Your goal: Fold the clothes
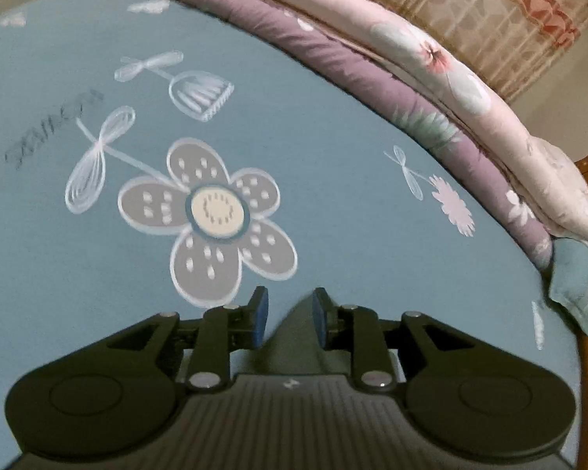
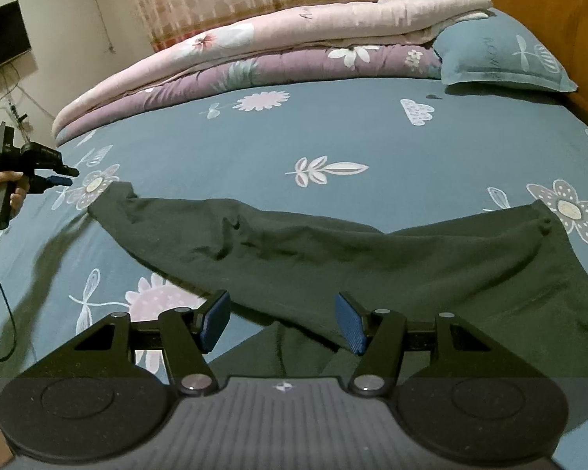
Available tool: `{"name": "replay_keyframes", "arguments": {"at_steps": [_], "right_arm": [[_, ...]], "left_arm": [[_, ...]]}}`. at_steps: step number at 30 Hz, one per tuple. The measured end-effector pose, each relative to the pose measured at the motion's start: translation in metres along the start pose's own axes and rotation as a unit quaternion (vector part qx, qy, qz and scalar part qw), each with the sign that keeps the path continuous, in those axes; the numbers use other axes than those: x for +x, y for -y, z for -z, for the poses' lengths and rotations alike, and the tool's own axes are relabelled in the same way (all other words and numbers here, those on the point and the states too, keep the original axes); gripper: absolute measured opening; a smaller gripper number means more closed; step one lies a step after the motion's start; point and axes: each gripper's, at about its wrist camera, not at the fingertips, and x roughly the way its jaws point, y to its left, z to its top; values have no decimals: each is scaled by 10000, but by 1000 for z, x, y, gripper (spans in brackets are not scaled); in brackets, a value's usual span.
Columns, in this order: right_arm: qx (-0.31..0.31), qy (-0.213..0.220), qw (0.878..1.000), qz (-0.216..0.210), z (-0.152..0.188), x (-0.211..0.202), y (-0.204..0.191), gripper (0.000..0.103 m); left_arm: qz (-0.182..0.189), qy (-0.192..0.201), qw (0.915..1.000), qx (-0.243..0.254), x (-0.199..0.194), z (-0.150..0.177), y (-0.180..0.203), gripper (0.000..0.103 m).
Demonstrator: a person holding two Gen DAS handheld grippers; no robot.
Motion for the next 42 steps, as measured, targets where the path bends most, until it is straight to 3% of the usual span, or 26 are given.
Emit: {"name": "replay_keyframes", "arguments": {"at_steps": [5,9,16,18,19,20,21,26,30,32,37,40,42], "right_arm": [[41,11,10000,2,-2,1,1,64],[31,10,10000,-15,-4,2,-1,64],[44,-21,10000,50,-4,3,0,64],[87,-32,9999,91,-3,4,0,64],[103,-39,9999,98,-2,5,0,64],[112,-48,9999,105,-2,5,-1,64],[120,-56,9998,114,-1,6,-1,64],[96,-58,9998,144,-6,6,3,64],[72,-58,9998,168,-11,6,6,64],[60,-57,9998,179,-13,6,7,64],[-246,4,9992,320,-26,0,21,60],[-576,72,9972,464,-37,-8,34,53],[-818,71,9951,542,-46,-8,46,49]], "left_arm": [[518,-415,9961,-587,13,35,-19,28],[624,-607,9885,-1237,37,64,-41,28],[1120,-115,9759,-1871,58,71,-56,32],[1049,-25,9796,-1714,60,70,-50,31],[975,16,9827,-1577,61,69,-46,21],[800,43,9871,-1383,59,69,-41,4],[623,68,9910,-1185,57,70,-36,3],[127,318,9976,-605,24,73,-27,2],[-31,216,9983,-538,-1,80,-38,5],[-200,128,9985,-489,-7,83,-41,11],[-680,347,9971,-17,-34,87,-26,10],[-635,476,9965,265,-54,93,-8,12],[-343,329,9978,452,-58,108,11,16]]}}
